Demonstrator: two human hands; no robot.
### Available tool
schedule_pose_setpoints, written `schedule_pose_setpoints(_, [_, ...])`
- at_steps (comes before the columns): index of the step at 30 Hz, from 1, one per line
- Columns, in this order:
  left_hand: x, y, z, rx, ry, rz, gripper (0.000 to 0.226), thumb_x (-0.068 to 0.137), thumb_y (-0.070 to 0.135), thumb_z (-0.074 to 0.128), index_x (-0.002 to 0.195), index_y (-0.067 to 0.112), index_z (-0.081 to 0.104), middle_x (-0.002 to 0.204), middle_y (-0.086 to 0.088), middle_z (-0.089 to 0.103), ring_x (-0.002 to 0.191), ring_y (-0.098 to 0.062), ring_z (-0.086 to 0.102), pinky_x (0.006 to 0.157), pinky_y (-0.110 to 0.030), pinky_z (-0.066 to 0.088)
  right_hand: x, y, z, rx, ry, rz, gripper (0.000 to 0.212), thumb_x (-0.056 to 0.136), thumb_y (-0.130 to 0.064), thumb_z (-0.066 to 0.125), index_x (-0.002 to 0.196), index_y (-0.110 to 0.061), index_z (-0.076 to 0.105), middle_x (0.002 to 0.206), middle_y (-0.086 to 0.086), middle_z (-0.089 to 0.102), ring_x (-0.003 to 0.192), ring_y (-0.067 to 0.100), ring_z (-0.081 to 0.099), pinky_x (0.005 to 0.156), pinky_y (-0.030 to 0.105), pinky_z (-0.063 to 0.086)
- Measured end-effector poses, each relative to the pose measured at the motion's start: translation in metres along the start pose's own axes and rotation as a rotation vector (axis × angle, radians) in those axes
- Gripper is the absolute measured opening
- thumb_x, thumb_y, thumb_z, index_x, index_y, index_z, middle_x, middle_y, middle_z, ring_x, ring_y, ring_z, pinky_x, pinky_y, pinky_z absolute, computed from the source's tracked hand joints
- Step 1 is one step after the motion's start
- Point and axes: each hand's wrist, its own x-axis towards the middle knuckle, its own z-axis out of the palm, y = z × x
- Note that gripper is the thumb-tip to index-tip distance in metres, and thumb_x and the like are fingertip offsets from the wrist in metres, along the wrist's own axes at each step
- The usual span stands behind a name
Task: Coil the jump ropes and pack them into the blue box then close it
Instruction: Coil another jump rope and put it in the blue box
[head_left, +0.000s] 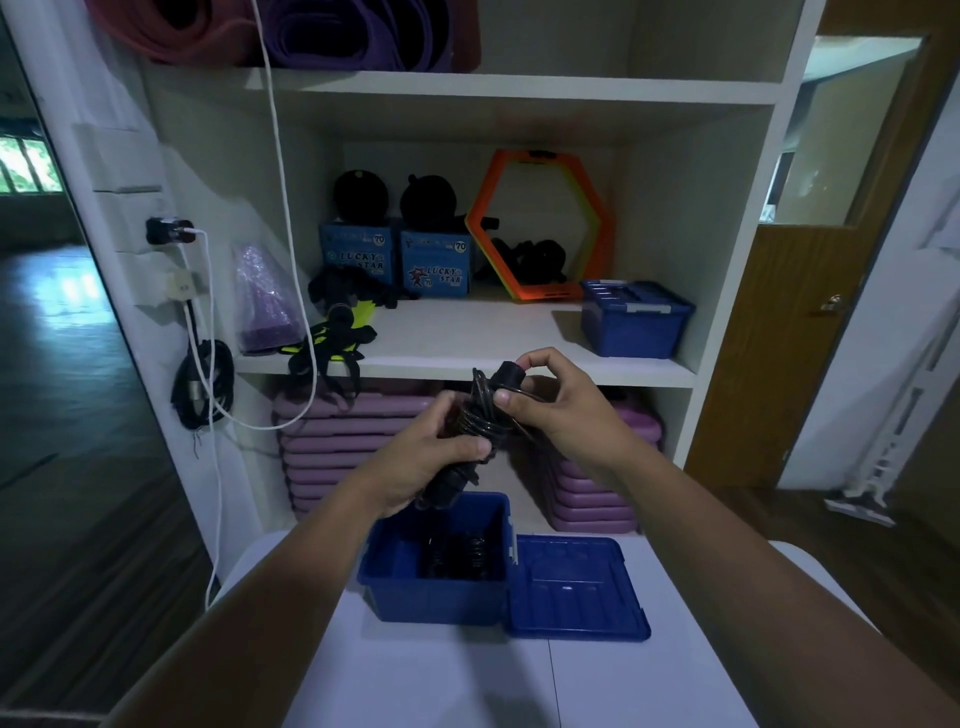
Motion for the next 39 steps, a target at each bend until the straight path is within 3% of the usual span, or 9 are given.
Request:
schedule_pose_setpoints(3, [0.001,0.007,0.008,0.299,0.101,0.074,0.077,0.075,0.03,0.086,0.135,0.031,0.037,0.118,-0.008,0.064,0.089,-0.017,0.071,0.077,-0.034,0.059,0.007,0.005,0.004,-0.027,0.118,0.016,0.035,0.081,-0.019,0.079,0.106,-0.012,0.055,0.097,0.023,0.071,0.083,0.029,0.073,0.084,0.044,0.059])
schedule_pose_setpoints(6, [0.004,0.006,0.018,0.552,0.237,0.15,0.094,0.078,0.031,0.083,0.146,0.041,0.02,0.113,0.004,0.065,0.087,-0.008,0.07,0.074,-0.025,0.058,0.012,0.008,0.008,-0.049,0.173,0.054,0.039,0.077,-0.022,0.083,0.104,-0.012,0.056,0.093,0.02,0.073,0.079,0.026,0.074,0.081,0.043,0.059])
schedule_pose_setpoints(10, [0.005,0.006,0.022,0.684,0.243,0.188,0.104,0.08,0.021,0.073,0.147,0.061,0.004,0.103,0.003,0.071,0.078,-0.013,0.071,0.071,-0.036,0.059,0.018,0.01,0.012,-0.205,0.125,0.031,0.038,0.074,-0.025,0.085,0.102,-0.015,0.06,0.089,0.012,0.075,0.082,0.024,0.074,0.078,0.04,0.061])
schedule_pose_setpoints(16, [0.005,0.015,0.005,0.588,0.22,0.231,0.079,0.078,0.009,0.074,0.132,0.045,0.03,0.102,-0.003,0.062,0.084,-0.023,0.068,0.08,-0.05,0.058,0.017,-0.001,0.004,-0.26,-0.058,-0.032,0.031,0.089,-0.007,0.069,0.118,-0.014,0.062,0.099,0.007,0.076,0.09,0.016,0.074,0.083,0.03,0.059])
schedule_pose_setpoints(21, [0.002,0.018,0.0,0.406,0.135,0.225,0.076,0.08,0.002,0.076,0.131,0.039,0.033,0.107,0.0,0.059,0.091,-0.011,0.067,0.08,-0.027,0.057,0.022,-0.009,-0.007,-0.38,-0.085,-0.056,0.024,0.087,-0.013,0.072,0.11,-0.016,0.063,0.098,0.004,0.077,0.088,0.018,0.074,0.089,0.046,0.057])
schedule_pose_setpoints(24, [0.001,0.016,-0.004,0.352,0.077,0.217,0.078,0.08,0.002,0.078,0.132,0.041,0.034,0.107,0.001,0.06,0.09,-0.01,0.066,0.079,-0.027,0.055,0.025,-0.016,-0.012,-0.468,-0.099,-0.096,0.019,0.087,-0.014,0.072,0.105,-0.012,0.068,0.088,0.004,0.078,0.082,0.018,0.074,0.086,0.047,0.057])
schedule_pose_setpoints(28, [-0.002,0.018,-0.006,0.332,0.021,0.243,0.08,0.081,0.001,0.077,0.134,0.043,0.034,0.112,0.005,0.06,0.096,-0.013,0.066,0.084,-0.03,0.054,0.029,-0.025,-0.018,-0.427,-0.14,-0.126,0.011,0.084,-0.012,0.074,0.095,-0.009,0.075,0.086,0.01,0.077,0.083,0.024,0.074,0.085,0.038,0.059])
schedule_pose_setpoints(33, [-0.006,0.02,-0.011,0.314,0.018,0.271,0.085,0.083,0.0,0.075,0.141,0.044,0.031,0.118,0.006,0.06,0.103,-0.017,0.066,0.088,-0.031,0.053,0.032,-0.033,-0.017,-0.34,-0.193,-0.132,0.014,0.091,-0.006,0.064,0.101,-0.002,0.073,0.086,0.009,0.076,0.077,0.015,0.071,0.071,0.021,0.055])
schedule_pose_setpoints(39, [-0.012,0.022,-0.015,0.28,-0.038,0.258,0.072,0.085,-0.005,0.071,0.137,0.034,0.04,0.116,0.001,0.065,0.108,-0.016,0.064,0.093,-0.033,0.052,0.032,-0.033,-0.012,-0.303,-0.241,-0.094,0.018,0.095,-0.005,0.058,0.105,0.004,0.071,0.088,0.013,0.074,0.073,0.013,0.068,0.068,0.02,0.056])
